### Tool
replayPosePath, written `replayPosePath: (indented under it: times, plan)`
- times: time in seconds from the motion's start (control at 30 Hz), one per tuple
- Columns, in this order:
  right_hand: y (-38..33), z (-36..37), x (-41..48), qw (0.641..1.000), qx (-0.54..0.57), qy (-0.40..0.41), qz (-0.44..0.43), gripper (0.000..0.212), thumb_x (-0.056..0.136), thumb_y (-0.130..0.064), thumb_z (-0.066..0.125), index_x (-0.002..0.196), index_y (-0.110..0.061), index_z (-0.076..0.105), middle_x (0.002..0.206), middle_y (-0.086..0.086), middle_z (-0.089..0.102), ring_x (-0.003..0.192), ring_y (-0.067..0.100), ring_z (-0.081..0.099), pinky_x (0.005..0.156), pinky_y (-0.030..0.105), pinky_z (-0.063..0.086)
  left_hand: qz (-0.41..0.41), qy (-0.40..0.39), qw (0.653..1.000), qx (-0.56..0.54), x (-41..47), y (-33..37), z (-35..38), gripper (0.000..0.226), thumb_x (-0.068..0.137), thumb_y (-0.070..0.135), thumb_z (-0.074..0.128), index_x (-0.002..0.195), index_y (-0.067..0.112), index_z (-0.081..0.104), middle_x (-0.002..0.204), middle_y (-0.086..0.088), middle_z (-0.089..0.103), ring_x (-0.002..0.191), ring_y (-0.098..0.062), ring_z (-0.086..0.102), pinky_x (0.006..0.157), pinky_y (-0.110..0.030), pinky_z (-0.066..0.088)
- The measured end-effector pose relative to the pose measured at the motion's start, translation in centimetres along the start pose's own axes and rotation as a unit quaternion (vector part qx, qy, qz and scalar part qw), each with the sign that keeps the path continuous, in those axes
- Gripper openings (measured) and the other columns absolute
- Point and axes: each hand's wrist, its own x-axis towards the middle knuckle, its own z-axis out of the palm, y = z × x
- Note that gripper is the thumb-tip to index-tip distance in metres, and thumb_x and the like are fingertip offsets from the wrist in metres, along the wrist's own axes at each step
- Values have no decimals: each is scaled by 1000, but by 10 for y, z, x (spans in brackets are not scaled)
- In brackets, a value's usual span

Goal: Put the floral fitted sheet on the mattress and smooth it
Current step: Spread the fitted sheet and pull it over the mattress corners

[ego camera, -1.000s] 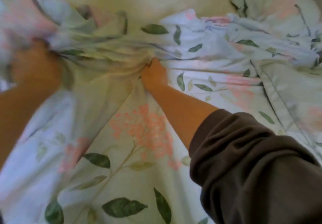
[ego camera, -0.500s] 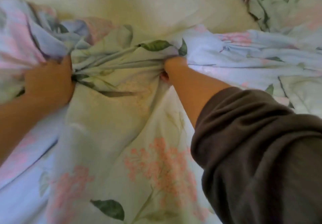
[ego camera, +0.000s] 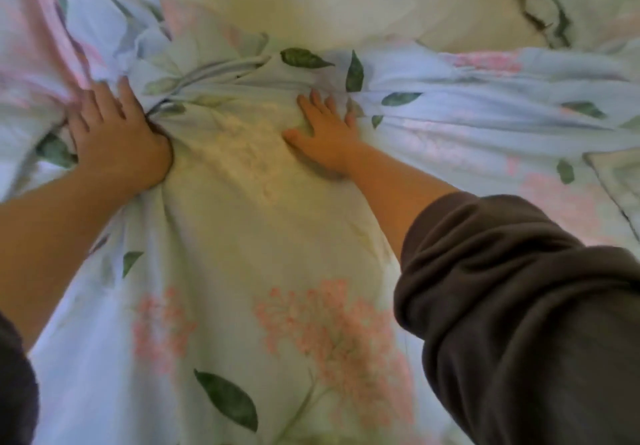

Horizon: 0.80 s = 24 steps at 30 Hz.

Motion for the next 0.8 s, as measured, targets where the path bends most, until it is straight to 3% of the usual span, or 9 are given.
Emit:
replayPosePath:
  times: [0.1, 0.23, 0.33, 0.43, 0.5, 0.57, 0.67, 0.8]
  plan:
    - [13, 2, -63, 998, 40, 26, -42, 68, 96, -49, 42, 153, -27, 13, 162, -2, 3, 149, 19, 1, 120, 44, 0, 87, -43, 995, -30, -58, 1, -25, 71, 87, 40, 29, 147, 3, 23, 151, -30, 20, 139, -47, 20, 111, -62, 13]
    - [58, 14, -172, 997, -44, 64, -10, 62, 95, -44, 44, 151, -31, 21, 161, -2, 8, 149, 20, 3, 118, 49, -2, 201, -106, 972, -61, -143, 37, -68, 77, 84, 53, 24, 150, 13, 24, 157, -19, 16, 143, -41, 16, 110, -63, 10]
    - [105, 10, -231, 985, -51, 131, 96, 61, 95, -43, 40, 151, -29, 20, 161, 1, 10, 149, 21, 3, 117, 54, 0, 315, -110, 941, -57, -195, 94, -85, 73, 86, 54, 26, 150, 18, 26, 157, -17, 16, 144, -39, 14, 111, -66, 9]
    - [168, 2, -293, 957, -57, 148, 242, 61, 93, -51, 26, 151, -37, 9, 162, -3, 1, 149, 20, -3, 115, 58, -3, 400, -112, 908, -50, -240, 152, -90, 67, 87, 55, 30, 147, 25, 33, 156, -14, 22, 143, -40, 19, 107, -71, 11]
    - [209, 1, -343, 919, -35, 117, 374, 60, 93, -54, 22, 149, -43, 5, 162, -5, -4, 148, 23, -5, 113, 64, -3, 427, -149, 892, -19, -272, 171, -81, 67, 88, 58, 25, 150, 33, 22, 160, -9, 9, 145, -38, 10, 107, -71, 7]
    - [214, 10, -359, 894, -20, 72, 441, 61, 93, -57, 16, 150, -42, 0, 161, -3, -9, 148, 28, -8, 111, 67, 0, 386, -170, 907, 18, -275, 150, -61, 68, 89, 63, 7, 151, 37, 1, 160, -3, -8, 147, -33, -2, 109, -68, 4]
    - [178, 46, -376, 937, -73, 51, 337, 62, 92, -58, 7, 150, -40, -8, 160, 1, -16, 146, 35, -13, 112, 66, -4, 288, -153, 945, 9, -288, 111, -50, 65, 91, 64, 1, 150, 38, -6, 161, -1, -6, 147, -30, -2, 109, -64, 3]
    - [94, 78, -404, 990, -86, 33, 111, 60, 93, -56, 12, 150, -40, 7, 162, 4, -3, 146, 39, -9, 111, 67, -2, 185, -191, 963, 28, -315, 80, -65, 68, 92, 63, 6, 152, 32, -1, 160, -10, 2, 145, -38, 6, 109, -65, 8]
